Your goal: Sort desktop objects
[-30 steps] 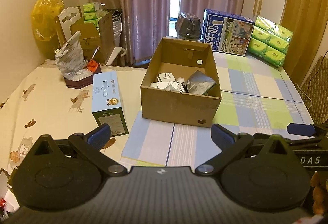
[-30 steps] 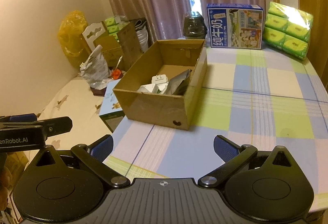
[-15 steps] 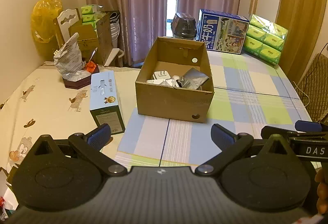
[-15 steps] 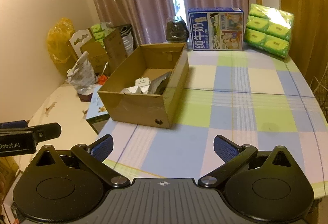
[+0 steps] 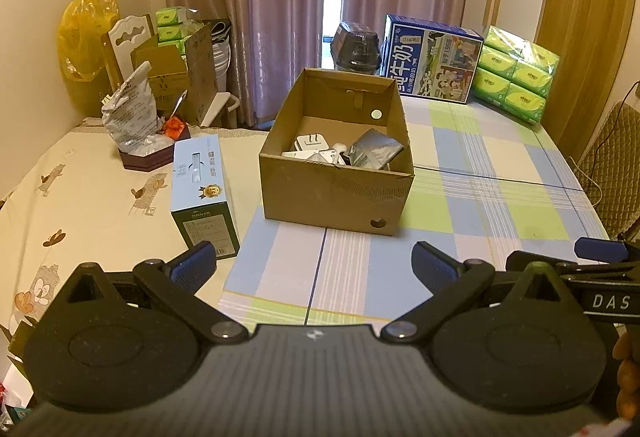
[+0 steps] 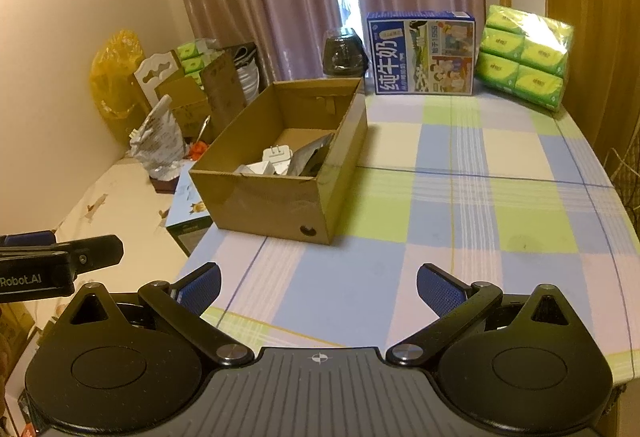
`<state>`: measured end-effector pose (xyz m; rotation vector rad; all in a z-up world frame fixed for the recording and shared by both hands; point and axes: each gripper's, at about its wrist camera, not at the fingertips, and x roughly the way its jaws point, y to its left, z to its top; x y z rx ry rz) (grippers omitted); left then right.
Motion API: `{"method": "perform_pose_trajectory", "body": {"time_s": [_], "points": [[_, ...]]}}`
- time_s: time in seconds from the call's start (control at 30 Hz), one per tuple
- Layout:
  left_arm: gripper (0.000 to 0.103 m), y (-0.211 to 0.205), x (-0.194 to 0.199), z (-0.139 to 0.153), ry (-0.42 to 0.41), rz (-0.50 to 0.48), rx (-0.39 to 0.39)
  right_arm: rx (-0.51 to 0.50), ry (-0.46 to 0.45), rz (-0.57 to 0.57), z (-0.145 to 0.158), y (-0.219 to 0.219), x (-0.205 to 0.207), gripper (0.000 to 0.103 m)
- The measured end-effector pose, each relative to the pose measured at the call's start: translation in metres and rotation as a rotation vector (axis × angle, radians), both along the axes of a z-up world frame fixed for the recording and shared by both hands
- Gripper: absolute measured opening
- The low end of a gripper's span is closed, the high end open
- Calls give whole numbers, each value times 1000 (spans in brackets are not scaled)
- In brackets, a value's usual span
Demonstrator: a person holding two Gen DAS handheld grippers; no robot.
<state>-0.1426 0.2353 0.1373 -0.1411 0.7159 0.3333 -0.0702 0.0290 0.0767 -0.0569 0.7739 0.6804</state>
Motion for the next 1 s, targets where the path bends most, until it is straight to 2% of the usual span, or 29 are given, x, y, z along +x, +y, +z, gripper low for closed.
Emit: {"method": "perform_pose_trajectory", "body": {"time_s": [0.9,1.0], "points": [[102,1,7,-7,11,-11,2,7,5,-15,-5,-1,3,101],[102,1,6,-8,-8,-9,2,5,4,-19,-6,-1,3,101]]}}
